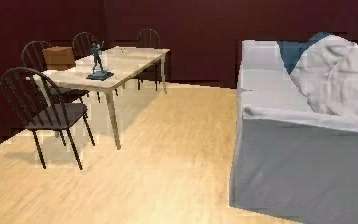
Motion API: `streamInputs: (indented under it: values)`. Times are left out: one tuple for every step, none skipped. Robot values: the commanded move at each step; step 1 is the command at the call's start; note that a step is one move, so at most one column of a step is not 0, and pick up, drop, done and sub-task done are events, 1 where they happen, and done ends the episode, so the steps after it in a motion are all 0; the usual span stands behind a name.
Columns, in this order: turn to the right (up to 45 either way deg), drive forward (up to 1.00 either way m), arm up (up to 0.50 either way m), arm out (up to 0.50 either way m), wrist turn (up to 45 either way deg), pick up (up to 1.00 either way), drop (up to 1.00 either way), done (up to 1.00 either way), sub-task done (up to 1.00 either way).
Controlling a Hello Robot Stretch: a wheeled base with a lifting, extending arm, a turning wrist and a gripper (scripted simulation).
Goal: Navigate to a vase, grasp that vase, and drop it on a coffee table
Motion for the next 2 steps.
streamInputs:
  values:
    - [0.0,0.00,0.00,0.00,0.0,0.00,1.00,0.00,0.00]
    - [0.0,0.00,0.10,0.00,0.0,0.00,0.00,0.00,0.00]
